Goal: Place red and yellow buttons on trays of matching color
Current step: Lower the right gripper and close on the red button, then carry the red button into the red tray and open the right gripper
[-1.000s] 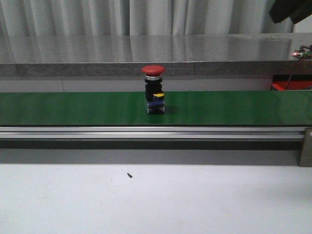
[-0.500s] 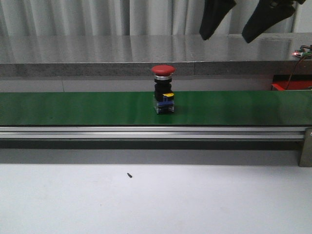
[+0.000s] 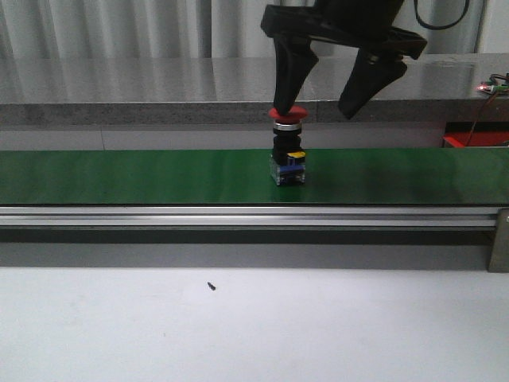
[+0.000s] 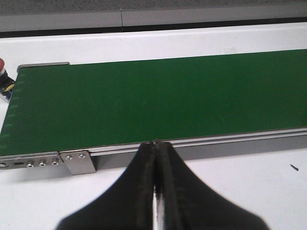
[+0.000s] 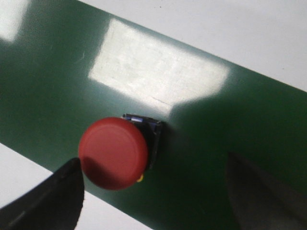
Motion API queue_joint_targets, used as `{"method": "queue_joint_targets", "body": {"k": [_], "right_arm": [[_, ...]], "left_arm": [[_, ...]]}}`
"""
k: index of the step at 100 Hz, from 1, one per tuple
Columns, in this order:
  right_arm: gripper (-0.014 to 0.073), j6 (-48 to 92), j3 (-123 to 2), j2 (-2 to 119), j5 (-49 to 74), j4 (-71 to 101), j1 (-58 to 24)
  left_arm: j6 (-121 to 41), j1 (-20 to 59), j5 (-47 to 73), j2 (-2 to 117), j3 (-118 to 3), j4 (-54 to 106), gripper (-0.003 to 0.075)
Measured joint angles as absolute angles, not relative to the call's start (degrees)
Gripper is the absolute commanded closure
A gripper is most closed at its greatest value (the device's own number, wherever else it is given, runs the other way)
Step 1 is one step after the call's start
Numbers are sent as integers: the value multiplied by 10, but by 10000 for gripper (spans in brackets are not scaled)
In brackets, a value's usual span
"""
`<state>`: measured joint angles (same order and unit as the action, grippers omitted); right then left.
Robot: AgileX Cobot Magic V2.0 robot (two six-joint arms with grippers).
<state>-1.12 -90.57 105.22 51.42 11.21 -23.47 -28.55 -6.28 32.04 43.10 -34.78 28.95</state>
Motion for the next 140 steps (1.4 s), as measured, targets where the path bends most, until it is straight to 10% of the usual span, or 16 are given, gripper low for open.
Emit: {"method": "queue_joint_targets", "body": {"k": [25, 63, 97, 140], "right_arm": [[33, -13, -914, 1086, 518, 118, -235], [464, -13, -914, 1094, 518, 122, -235], [476, -13, -914, 1051, 526, 111, -180], [476, -9, -914, 977, 549, 47, 80]], "left_arm": [[-286, -63, 320, 431, -348, 289, 740], [-286, -63, 320, 431, -348, 289, 740], [-286, -63, 320, 431, -348, 289, 740], [-286, -63, 320, 431, -348, 289, 740]]}}
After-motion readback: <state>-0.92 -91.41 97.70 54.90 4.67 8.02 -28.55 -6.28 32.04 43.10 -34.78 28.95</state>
